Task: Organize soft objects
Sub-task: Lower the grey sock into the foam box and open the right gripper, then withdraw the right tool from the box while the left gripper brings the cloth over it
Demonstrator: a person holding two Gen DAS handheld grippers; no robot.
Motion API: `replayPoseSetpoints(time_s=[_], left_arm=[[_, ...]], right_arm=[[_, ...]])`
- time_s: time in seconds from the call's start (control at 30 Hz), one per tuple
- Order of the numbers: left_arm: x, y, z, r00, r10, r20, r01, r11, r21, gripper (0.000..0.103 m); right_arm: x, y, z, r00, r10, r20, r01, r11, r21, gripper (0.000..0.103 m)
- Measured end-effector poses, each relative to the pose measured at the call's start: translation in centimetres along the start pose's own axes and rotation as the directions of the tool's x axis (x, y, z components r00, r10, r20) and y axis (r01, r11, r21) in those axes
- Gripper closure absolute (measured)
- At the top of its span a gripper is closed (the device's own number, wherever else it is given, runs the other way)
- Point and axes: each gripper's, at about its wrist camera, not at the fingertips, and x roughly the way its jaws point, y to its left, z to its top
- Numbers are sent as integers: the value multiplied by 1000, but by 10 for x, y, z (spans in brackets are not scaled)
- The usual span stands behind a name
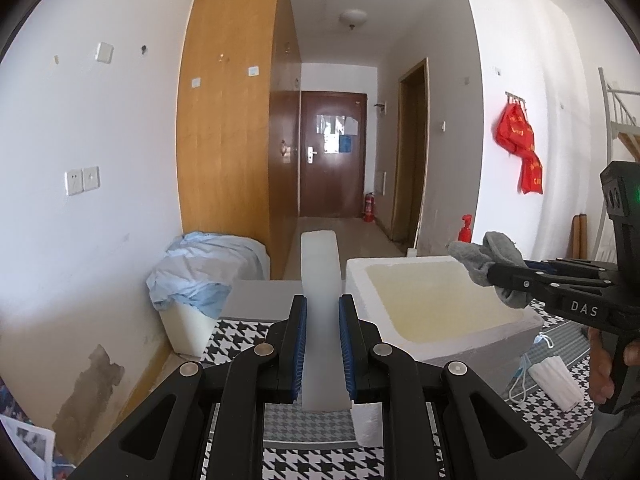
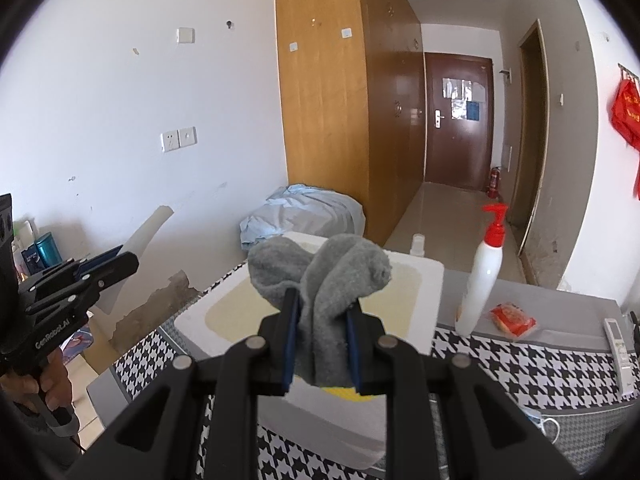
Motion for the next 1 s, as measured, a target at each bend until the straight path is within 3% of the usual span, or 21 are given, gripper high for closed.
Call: replayPoseSetpoints(time_s=[0.3,0.4,0.47,0.53,1.0], left_arm=[[2,8,-2,1000,7,-9,-7,1000,-18,86],[3,10,-2,1000,7,-10,-7,1000,-22,86],[4,10,-2,1000,7,-10,-7,1000,-24,86],[5,11,-1,1000,7,-10,-7,1000,-27,86],[8,0,4,1000,-13,7,13,1000,-6,86]], right_arm=[[18,4,4,999,0,-35,0,1000,7,76],[24,4,4,999,3,-45,-2,1000,14,63],[26,5,3,999,7,-49,-6,1000,13,40],[25,6,2,999,3,-39,-2,1000,11,34],[11,0,2,1000,4,-12,-3,1000,16,24]])
